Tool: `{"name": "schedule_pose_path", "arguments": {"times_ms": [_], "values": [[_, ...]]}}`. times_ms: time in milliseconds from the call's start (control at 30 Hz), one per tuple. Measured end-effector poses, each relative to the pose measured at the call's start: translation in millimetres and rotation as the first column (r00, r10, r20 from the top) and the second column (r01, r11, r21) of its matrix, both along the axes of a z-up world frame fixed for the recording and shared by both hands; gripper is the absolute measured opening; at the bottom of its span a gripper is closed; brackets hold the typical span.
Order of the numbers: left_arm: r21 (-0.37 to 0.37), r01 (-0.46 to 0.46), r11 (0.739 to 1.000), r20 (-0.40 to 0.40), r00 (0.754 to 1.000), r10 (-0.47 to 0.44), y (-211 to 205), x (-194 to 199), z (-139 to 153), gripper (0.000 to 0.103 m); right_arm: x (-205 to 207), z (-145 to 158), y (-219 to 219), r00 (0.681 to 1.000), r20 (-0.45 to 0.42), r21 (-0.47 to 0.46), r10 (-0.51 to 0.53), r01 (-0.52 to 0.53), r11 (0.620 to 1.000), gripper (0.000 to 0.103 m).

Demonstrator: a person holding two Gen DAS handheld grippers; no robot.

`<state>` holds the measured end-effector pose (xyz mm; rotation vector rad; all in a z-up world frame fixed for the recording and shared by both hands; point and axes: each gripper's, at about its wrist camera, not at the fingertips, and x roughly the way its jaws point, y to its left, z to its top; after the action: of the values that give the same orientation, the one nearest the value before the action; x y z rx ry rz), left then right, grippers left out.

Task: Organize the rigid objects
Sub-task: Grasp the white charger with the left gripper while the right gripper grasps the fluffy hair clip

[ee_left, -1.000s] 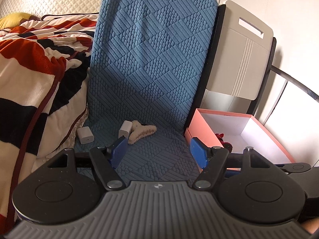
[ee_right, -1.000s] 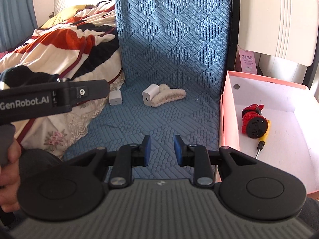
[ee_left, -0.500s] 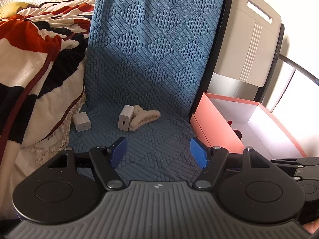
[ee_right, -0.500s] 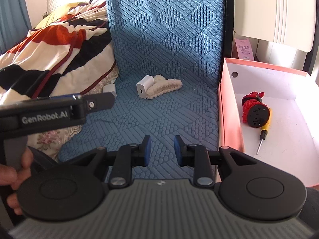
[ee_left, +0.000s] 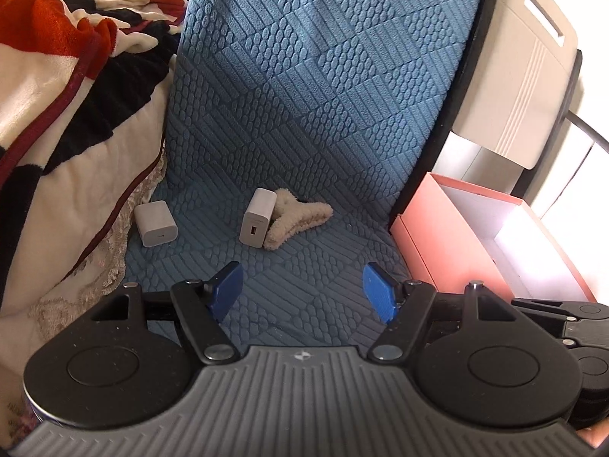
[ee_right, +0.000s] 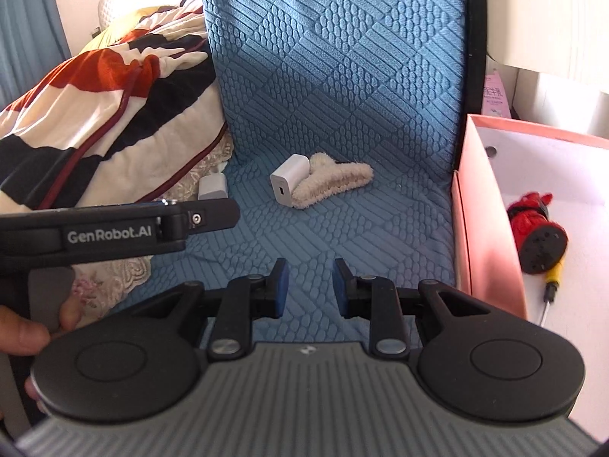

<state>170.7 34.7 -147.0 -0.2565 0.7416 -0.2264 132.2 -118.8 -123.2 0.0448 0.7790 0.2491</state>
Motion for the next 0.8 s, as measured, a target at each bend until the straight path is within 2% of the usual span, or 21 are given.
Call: {"name": "schedule_pose_path", "arguments": {"times_ms": [267,367,800], "values": [[-0.006,-0.053,0.999,0.009,0.999,0.053,16,46,0,0.075,35,-10,4,0.999,-0.006,-0.017,0.042,-0.042,0.999,0.028],[0.002,-0.067,0.998,-0.010,0.998,0.067,23,65,-7,0.075,50,-14,7,0.998,-0.017,-0.008,0.064,-0.064,0.998,0.028],[-0.080,-0.083,0.993,-0.120,0.990,0.073,47,139,-47,0.074,125,-38,22,0.992,-0.042,-0.026,0.123,-0.124,0.992,0.028]]}}
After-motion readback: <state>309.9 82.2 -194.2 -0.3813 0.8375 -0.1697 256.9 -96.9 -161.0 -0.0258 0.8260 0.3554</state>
